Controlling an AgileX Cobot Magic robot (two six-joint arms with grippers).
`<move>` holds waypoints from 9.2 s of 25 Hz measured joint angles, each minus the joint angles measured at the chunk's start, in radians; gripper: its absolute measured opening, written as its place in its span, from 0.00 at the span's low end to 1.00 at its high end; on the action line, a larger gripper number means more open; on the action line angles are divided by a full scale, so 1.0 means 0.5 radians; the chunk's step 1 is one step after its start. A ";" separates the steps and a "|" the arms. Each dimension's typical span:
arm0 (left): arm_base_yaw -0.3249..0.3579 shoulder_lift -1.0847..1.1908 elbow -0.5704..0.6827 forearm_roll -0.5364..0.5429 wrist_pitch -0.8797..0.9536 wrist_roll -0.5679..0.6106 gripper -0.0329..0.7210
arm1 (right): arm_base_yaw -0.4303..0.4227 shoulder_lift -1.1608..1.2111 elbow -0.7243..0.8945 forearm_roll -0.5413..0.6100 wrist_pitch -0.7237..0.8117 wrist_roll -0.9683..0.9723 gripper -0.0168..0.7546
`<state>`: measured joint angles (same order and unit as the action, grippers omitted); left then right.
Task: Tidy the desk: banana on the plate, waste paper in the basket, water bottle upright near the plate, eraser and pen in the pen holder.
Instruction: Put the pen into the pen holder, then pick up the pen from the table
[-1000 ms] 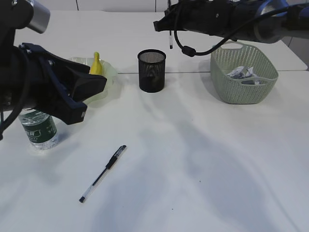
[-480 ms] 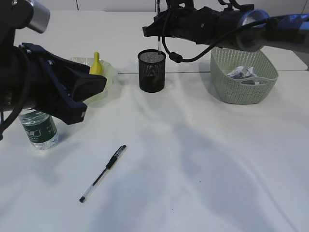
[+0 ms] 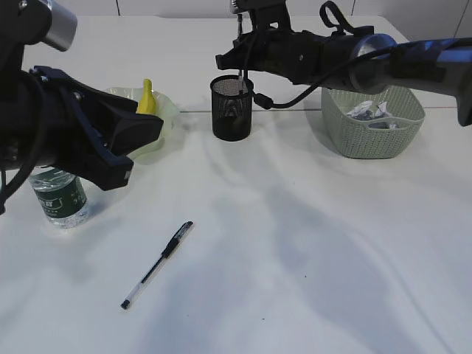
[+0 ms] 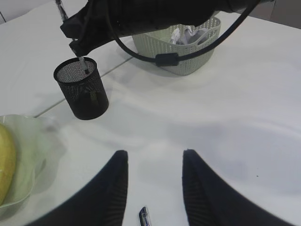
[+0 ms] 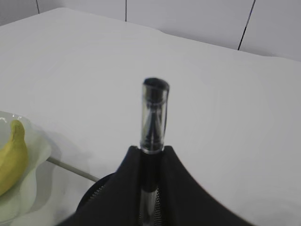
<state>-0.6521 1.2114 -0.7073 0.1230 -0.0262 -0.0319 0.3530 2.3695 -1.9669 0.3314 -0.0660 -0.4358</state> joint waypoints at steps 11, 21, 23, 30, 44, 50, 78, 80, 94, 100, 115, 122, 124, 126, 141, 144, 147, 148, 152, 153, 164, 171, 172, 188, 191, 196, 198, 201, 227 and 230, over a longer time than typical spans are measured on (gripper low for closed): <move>0.000 0.000 0.000 0.000 0.000 0.000 0.41 | 0.009 0.013 0.000 -0.018 -0.017 0.031 0.15; 0.000 0.000 0.000 0.000 0.000 0.000 0.41 | 0.017 0.013 0.000 -0.035 -0.001 0.039 0.39; 0.000 0.000 0.000 0.000 0.000 0.000 0.41 | 0.017 0.013 0.000 -0.040 0.004 0.039 0.39; 0.000 0.000 0.000 0.000 0.000 0.000 0.41 | 0.017 0.013 0.000 -0.046 0.081 0.039 0.39; 0.000 0.000 0.000 0.000 0.000 0.000 0.41 | 0.017 -0.253 0.000 -0.107 0.632 0.039 0.40; 0.000 0.000 0.000 0.000 0.000 0.000 0.41 | 0.017 -0.433 0.000 -0.075 0.938 0.039 0.40; 0.000 -0.201 0.000 -0.219 0.536 0.000 0.41 | 0.017 -1.114 0.342 -0.070 2.077 0.119 0.40; 0.000 -0.201 0.000 -0.220 0.569 0.000 0.41 | 0.017 -1.196 0.461 -0.146 2.082 0.185 0.40; 0.000 -0.151 0.000 -0.320 0.795 0.000 0.41 | 0.017 -1.726 1.298 -0.517 1.991 0.586 0.40; 0.000 0.025 0.000 -0.453 0.831 0.000 0.45 | 0.017 -1.903 1.716 -0.525 1.877 0.667 0.40; 0.000 0.403 0.000 -0.566 0.847 -0.053 0.49 | 0.017 -1.951 1.973 -0.460 1.835 0.681 0.40; 0.000 0.692 0.000 -0.575 0.817 -0.148 0.49 | 0.017 -1.952 1.973 -0.436 1.835 0.681 0.40; 0.000 0.723 0.000 -0.575 0.789 -0.168 0.49 | 0.017 -1.952 1.973 -0.435 1.835 0.681 0.40; 0.000 0.754 -0.025 -0.575 0.781 -0.192 0.49 | 0.017 -1.952 1.973 -0.435 1.835 0.681 0.40; 0.103 1.026 -0.244 -0.470 0.860 -0.239 0.49 | 0.017 -1.952 1.973 -0.430 1.880 0.681 0.40; 0.162 1.030 -0.244 -0.443 0.870 -0.239 0.49 | 0.017 -1.952 1.973 -0.430 1.880 0.681 0.40; 0.186 1.038 -0.244 -0.424 0.895 -0.241 0.49 | 0.017 -1.952 1.973 -0.430 1.880 0.681 0.40; 0.186 1.038 -0.244 -0.419 0.899 -0.241 0.49 | 0.017 -1.952 1.973 -0.430 1.880 0.681 0.40; 0.186 1.042 -0.244 -0.402 0.903 -0.241 0.49 | 0.017 -1.952 1.973 -0.429 1.880 0.681 0.40; 0.186 1.042 -0.244 -0.396 0.903 -0.241 0.49 | 0.017 -1.952 1.973 -0.429 1.880 0.681 0.40; 0.186 1.190 -0.257 -0.385 0.895 -0.241 0.49 | 0.017 -1.952 1.973 -0.429 1.880 0.681 0.40; 0.186 1.190 -0.260 -0.385 0.864 -0.241 0.49 | 0.017 -1.952 1.973 -0.429 1.881 0.681 0.40; 0.186 1.190 -0.260 -0.385 0.859 -0.241 0.49 | 0.017 -1.952 1.973 -0.429 1.881 0.681 0.40; 0.186 1.215 -0.264 -0.392 0.813 -0.241 0.48 | 0.017 -1.952 1.973 -0.384 1.889 0.652 0.40; 0.186 1.215 -0.264 -0.400 0.813 -0.241 0.47 | 0.017 -1.952 1.973 -0.378 1.889 0.647 0.40; 0.186 1.222 -0.264 -0.400 0.812 -0.241 0.47 | 0.017 -1.952 1.973 -0.362 1.893 0.641 0.39; 0.186 1.225 -0.264 -0.404 0.812 -0.241 0.47 | 0.017 -1.952 1.973 -0.359 1.898 0.638 0.39; 0.186 1.225 -0.264 -0.408 0.812 -0.241 0.47 | 0.017 -1.952 1.973 -0.359 1.906 0.637 0.39; 0.186 1.257 -0.275 -0.412 0.841 -0.241 0.13 | 0.017 -1.952 1.973 -0.343 1.928 0.615 0.37; 0.186 1.257 -0.275 -0.412 0.841 -0.241 0.10 | 0.017 -1.952 1.973 -0.343 1.928 0.615 0.37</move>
<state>-0.5593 1.8398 -0.8447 -0.0828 0.3942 -0.1526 0.3615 1.3934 -0.9804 0.1599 0.8981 -0.1283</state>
